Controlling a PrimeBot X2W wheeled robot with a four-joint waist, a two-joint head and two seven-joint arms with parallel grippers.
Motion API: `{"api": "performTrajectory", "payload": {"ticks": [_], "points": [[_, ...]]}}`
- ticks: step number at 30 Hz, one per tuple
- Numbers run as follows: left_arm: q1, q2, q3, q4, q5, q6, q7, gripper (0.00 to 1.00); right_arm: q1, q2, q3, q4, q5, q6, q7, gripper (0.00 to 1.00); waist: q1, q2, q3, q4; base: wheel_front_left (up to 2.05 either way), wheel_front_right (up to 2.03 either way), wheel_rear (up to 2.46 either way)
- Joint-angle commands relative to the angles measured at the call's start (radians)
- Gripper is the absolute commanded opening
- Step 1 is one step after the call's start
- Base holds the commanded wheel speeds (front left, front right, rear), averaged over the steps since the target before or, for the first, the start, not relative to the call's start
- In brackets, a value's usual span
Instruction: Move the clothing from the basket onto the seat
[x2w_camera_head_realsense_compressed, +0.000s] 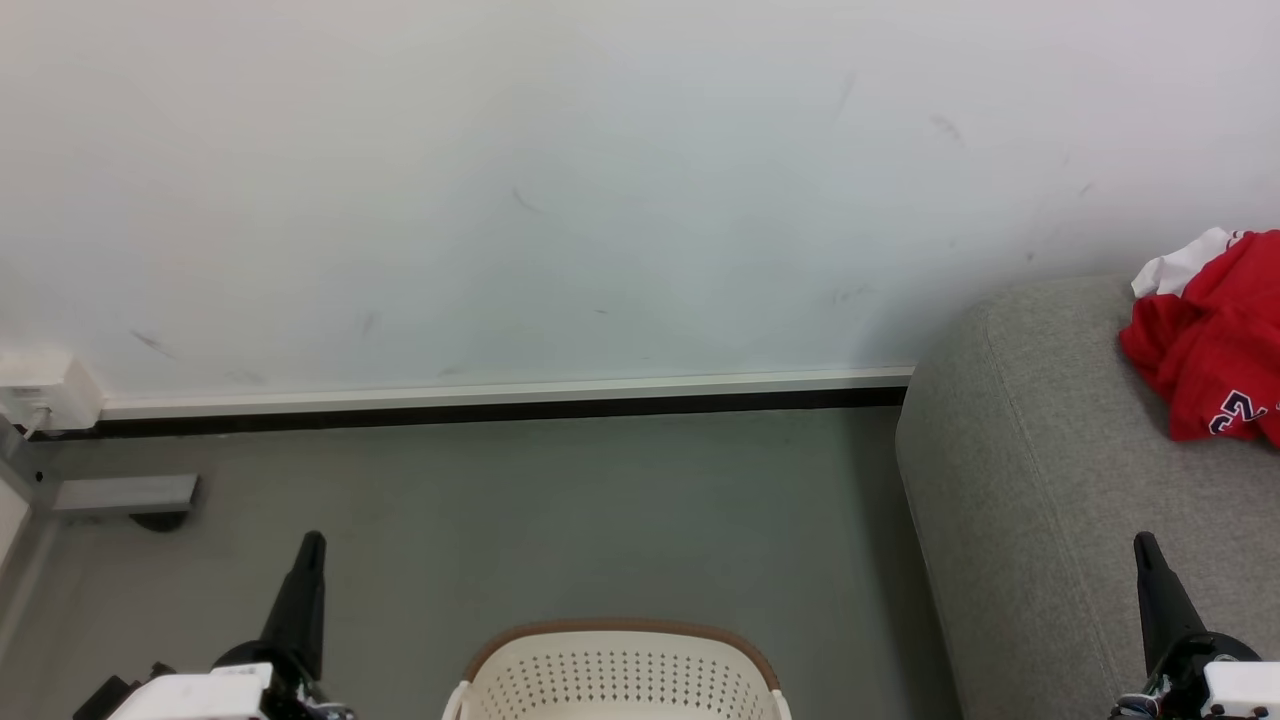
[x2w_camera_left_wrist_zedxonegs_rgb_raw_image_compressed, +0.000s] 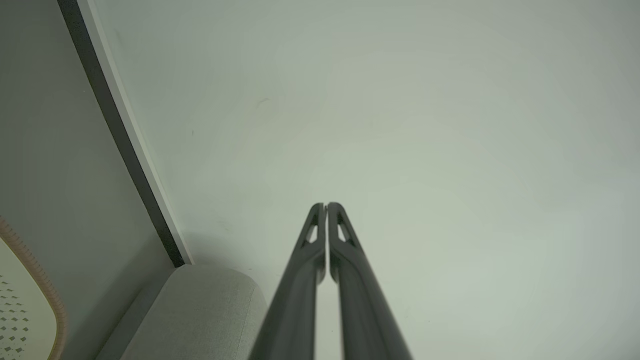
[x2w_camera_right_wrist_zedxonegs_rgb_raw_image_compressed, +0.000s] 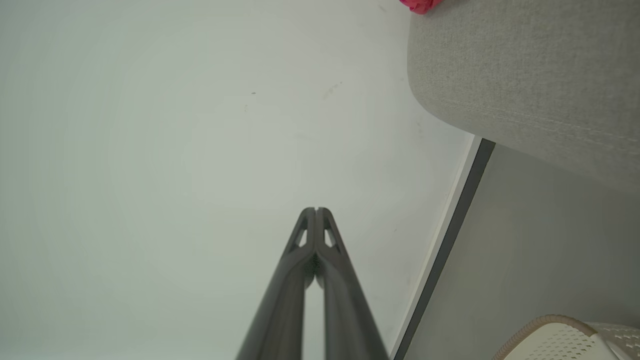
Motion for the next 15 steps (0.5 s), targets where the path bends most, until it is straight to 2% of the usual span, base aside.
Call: {"api": "performTrajectory", "payload": {"ticks": [1,15], "points": [[-0.008,0.007,0.003,-0.004,-0.014,-0.006,0.004,0.0,-0.013,-0.008,-0.004,-0.005,0.002,-0.002,0.003,0.0,-0.0001,0.0,0.0,0.0,0.0,0.0,0.0],[-0.008,0.007,0.003,-0.004,-0.014,-0.006,0.004,0.0,-0.013,-0.008,-0.004,-0.005,0.002,-0.002,0.003,0.0,-0.0001,0.0,0.0,0.0,0.0,0.0,0.0]]}}
